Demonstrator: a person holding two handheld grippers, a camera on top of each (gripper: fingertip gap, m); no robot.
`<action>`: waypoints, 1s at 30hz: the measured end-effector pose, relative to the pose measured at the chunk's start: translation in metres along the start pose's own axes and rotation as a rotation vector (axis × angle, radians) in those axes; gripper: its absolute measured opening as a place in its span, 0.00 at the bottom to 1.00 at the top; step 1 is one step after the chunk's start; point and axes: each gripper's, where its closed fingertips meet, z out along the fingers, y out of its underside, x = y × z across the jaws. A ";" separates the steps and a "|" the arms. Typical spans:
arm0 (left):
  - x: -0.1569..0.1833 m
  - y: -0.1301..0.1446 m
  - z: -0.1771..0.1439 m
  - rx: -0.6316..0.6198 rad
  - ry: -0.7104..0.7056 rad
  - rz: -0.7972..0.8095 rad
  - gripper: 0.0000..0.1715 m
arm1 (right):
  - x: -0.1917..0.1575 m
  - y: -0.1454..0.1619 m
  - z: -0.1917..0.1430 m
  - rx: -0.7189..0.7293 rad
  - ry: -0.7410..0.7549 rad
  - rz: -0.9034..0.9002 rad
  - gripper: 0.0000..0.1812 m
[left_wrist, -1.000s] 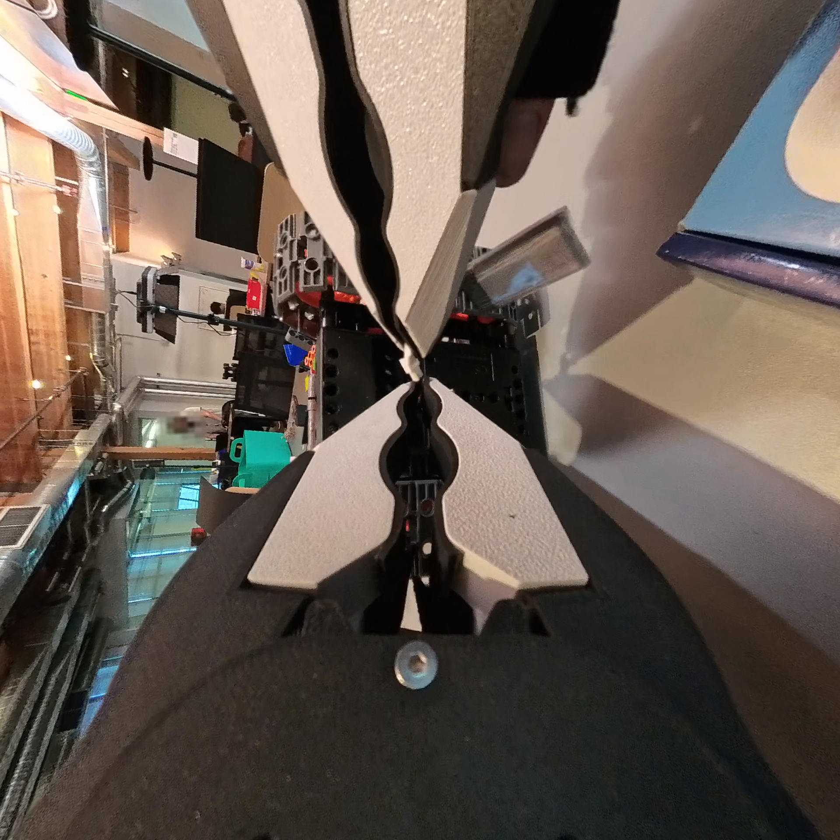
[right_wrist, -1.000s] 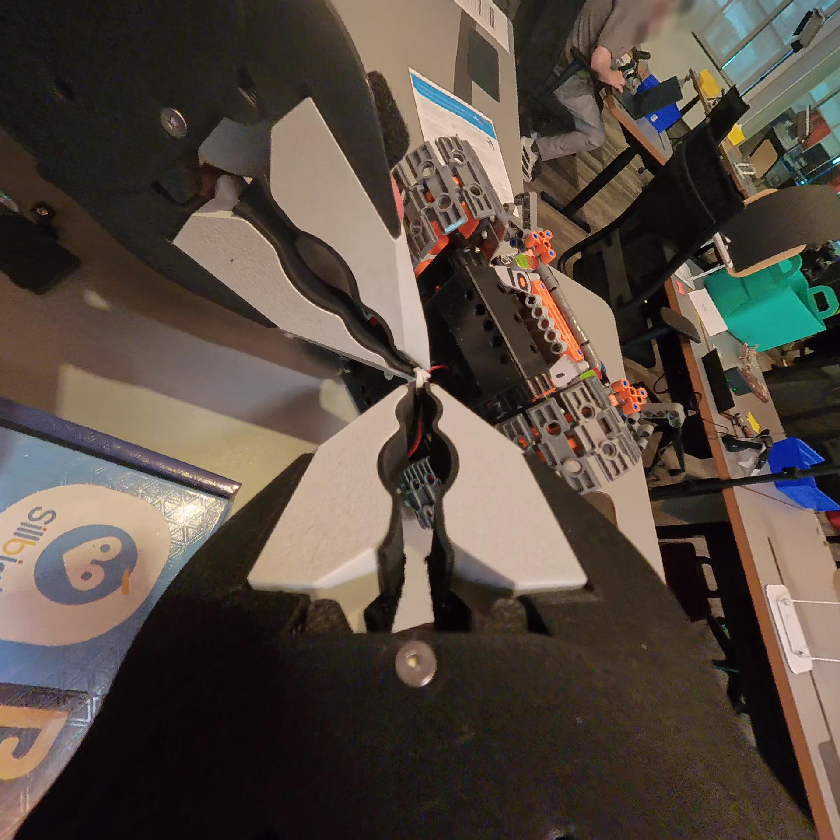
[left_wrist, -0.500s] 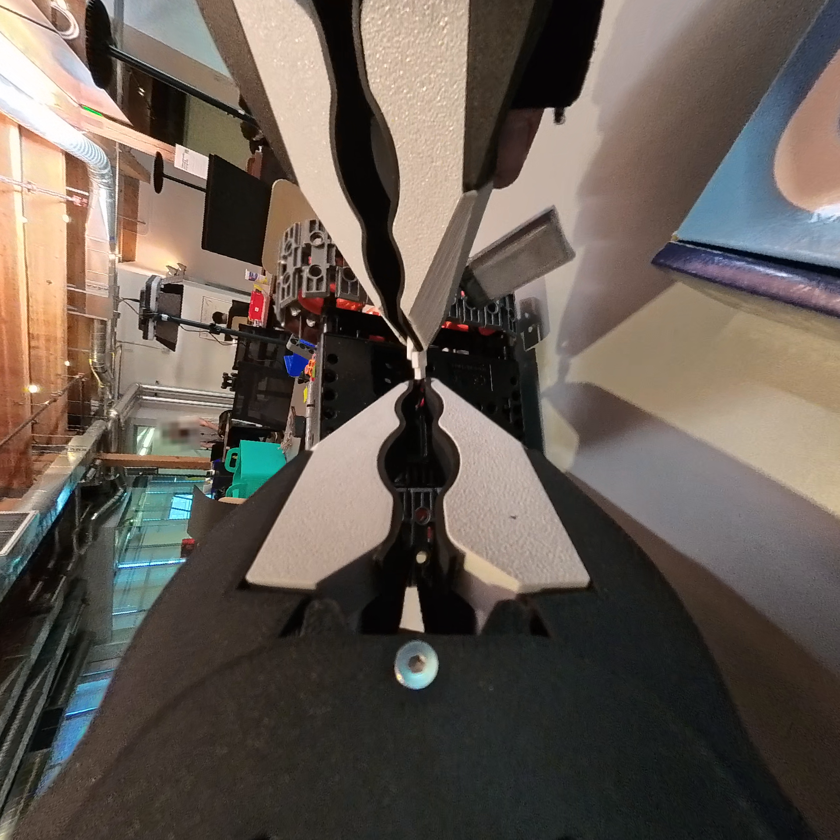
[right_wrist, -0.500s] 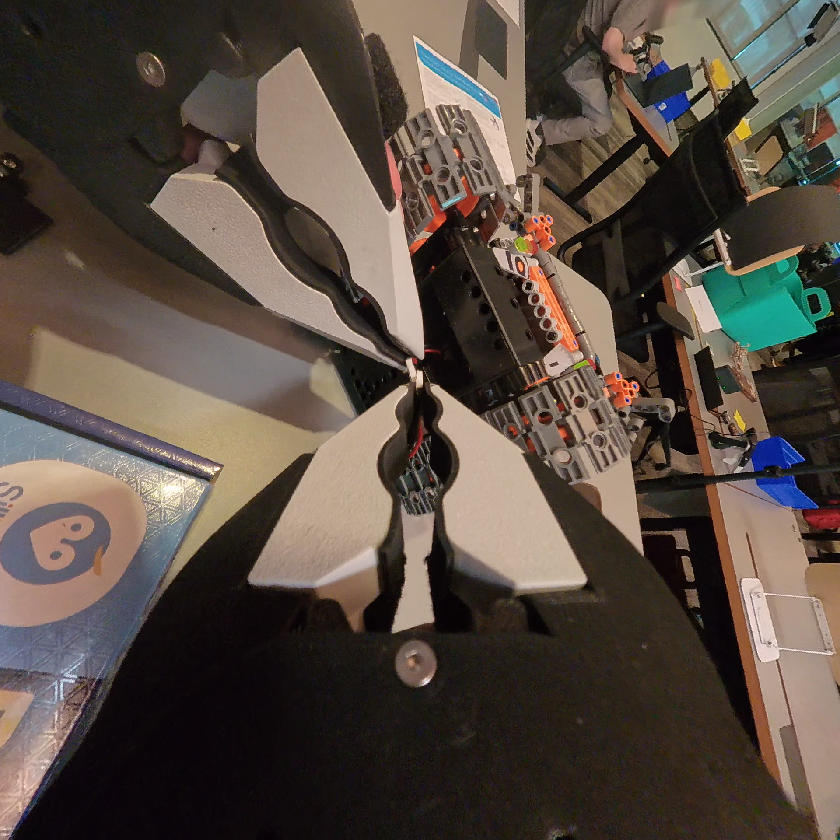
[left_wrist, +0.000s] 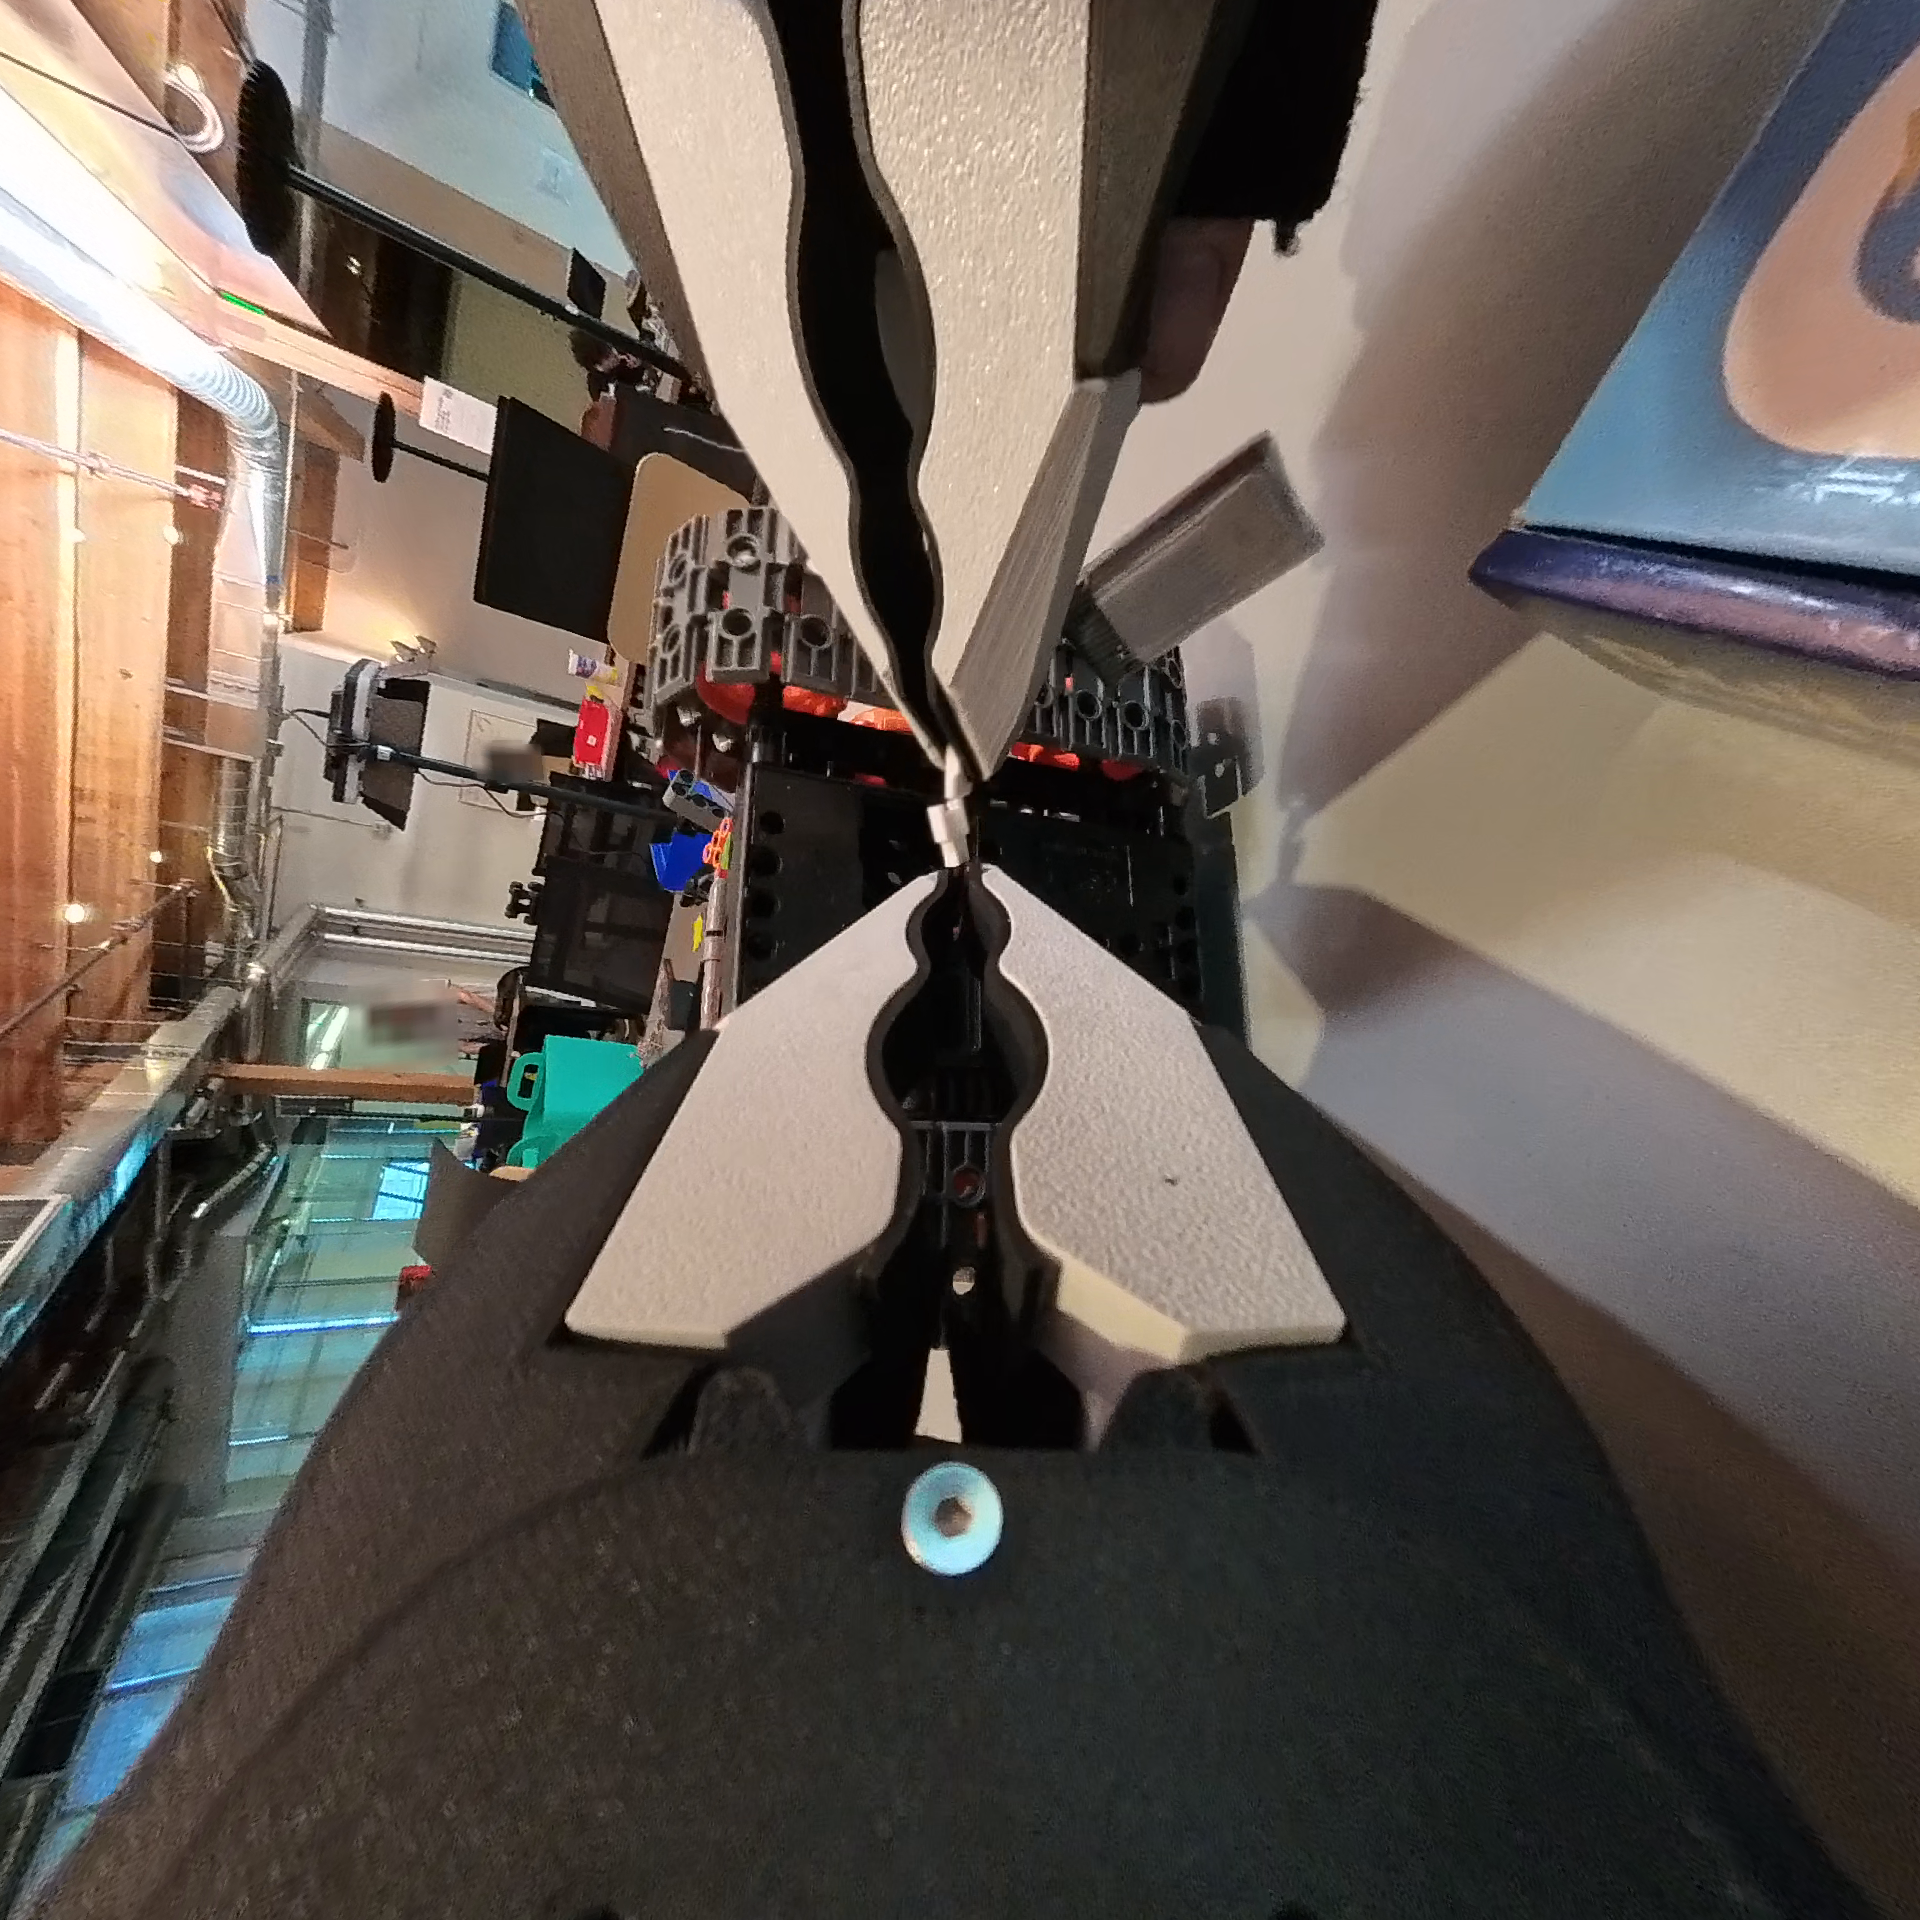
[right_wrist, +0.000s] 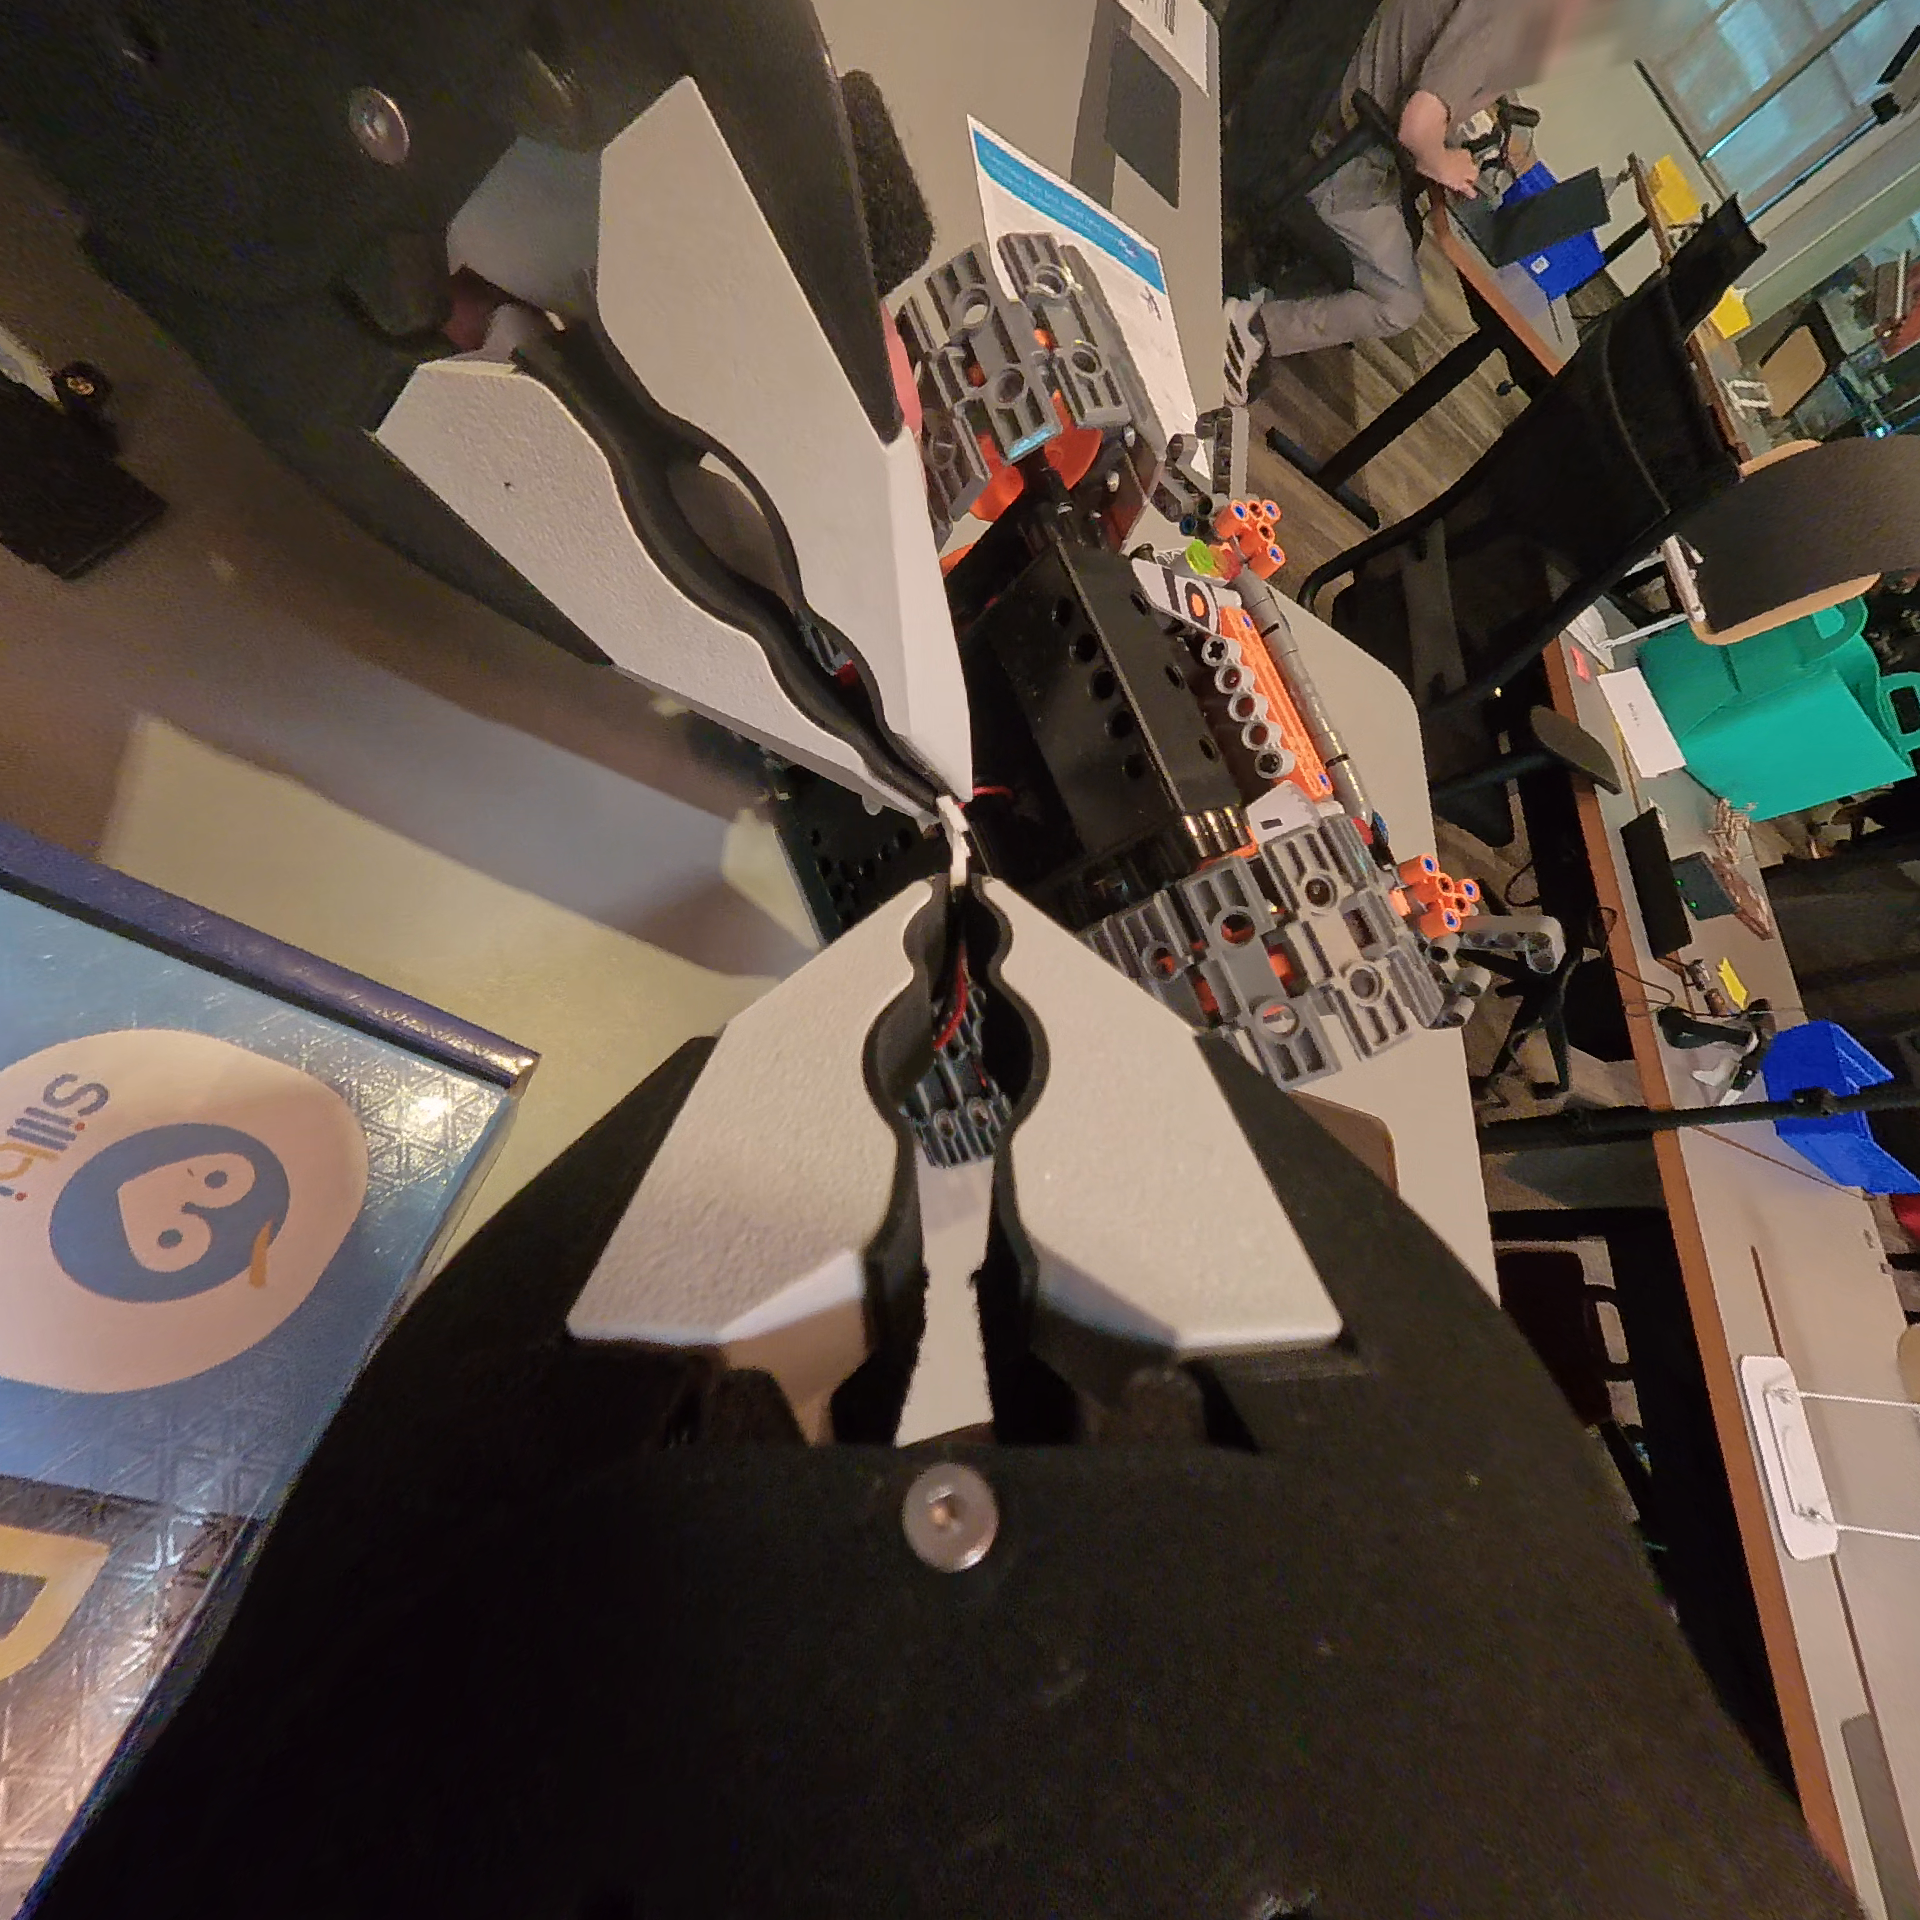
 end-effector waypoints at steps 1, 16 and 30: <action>0.000 0.000 0.000 0.001 -0.002 0.011 0.00 | -0.001 -0.001 0.000 0.003 -0.002 -0.006 0.00; 0.003 0.001 -0.003 0.013 -0.001 0.076 0.00 | -0.002 -0.003 0.001 -0.004 -0.011 -0.046 0.00; 0.005 0.001 -0.006 0.026 0.012 0.082 0.00 | -0.006 -0.003 0.004 -0.001 -0.048 -0.073 0.00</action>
